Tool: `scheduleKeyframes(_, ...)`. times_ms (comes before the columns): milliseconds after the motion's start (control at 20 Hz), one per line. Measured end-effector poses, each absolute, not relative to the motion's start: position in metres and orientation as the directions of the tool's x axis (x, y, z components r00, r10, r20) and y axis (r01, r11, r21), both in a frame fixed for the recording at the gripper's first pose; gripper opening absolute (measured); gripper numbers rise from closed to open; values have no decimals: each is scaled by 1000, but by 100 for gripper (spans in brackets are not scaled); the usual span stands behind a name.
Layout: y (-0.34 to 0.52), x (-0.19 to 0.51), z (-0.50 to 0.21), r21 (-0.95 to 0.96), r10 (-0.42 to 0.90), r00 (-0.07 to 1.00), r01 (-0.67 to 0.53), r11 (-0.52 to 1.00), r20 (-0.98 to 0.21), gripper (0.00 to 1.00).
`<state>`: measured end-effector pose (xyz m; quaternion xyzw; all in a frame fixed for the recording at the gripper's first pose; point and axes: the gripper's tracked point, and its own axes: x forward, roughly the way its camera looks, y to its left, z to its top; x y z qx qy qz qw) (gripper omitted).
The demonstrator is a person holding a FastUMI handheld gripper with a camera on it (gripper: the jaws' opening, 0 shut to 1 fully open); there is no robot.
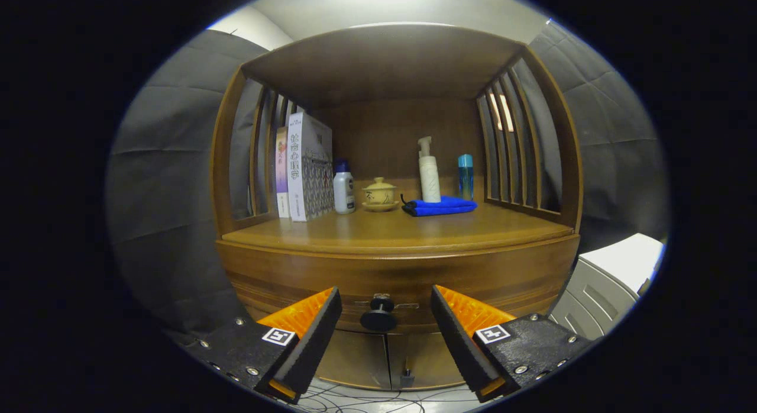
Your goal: Pull open the drawer, take out the items inside it, and place them on the countertop above the cabinet.
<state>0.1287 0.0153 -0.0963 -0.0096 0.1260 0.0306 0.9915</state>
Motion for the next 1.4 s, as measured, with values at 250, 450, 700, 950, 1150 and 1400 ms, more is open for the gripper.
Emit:
scheduleKeyframes(250, 14, 142, -131, -3, 53, 941, -57, 998, -335, 95)
scheduleKeyframes(450, 16, 151, -141, 27, 71, 935, -66, 997, -347, 87)
scheduleKeyframes(700, 21, 159, -145, 43, 91, 931, -81, 996, -352, 66)
scheduleKeyframes(950, 25, 160, -149, 24, 86, 926, -83, 996, -367, 47)
scheduleKeyframes(1150, 25, 158, -149, -8, 62, 922, -71, 997, -383, 37)
scheduleKeyframes(1400, 26, 143, -147, -19, 56, 924, -68, 998, -378, 37)
